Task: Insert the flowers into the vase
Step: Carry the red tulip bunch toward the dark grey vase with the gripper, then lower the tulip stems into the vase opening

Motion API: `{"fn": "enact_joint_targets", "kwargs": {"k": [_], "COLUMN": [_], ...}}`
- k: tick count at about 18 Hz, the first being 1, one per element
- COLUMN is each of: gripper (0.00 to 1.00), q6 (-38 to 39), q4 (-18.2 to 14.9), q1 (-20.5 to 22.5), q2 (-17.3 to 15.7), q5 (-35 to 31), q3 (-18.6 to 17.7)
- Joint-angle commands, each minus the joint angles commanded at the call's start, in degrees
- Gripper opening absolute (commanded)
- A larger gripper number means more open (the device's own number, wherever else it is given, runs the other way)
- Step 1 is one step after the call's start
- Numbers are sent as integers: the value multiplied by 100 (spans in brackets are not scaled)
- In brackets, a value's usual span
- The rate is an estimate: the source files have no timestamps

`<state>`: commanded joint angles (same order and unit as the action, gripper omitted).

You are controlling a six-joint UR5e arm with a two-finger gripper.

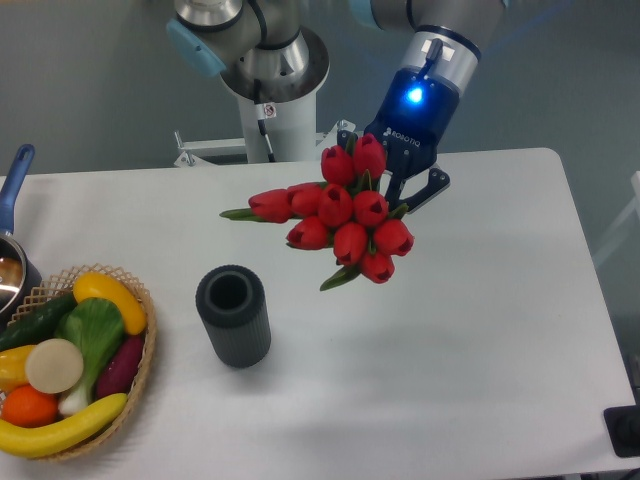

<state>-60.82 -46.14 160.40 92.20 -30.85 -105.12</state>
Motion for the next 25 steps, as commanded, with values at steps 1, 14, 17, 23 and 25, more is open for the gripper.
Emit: {"fn": "enact_joint_targets", "kwargs": {"k": [1,14,17,23,25], "gripper": [32,32,32,32,32], "q6": [-9,-53,-123,-483,-492], "q4": [9,18,26,44,44], "q1": [-17,-359,-632,-913,-1107], "q2": [0,18,61,395,544], "q5": [0,641,1052,1731,1749], "q3": [-17,27,61,141,149]}}
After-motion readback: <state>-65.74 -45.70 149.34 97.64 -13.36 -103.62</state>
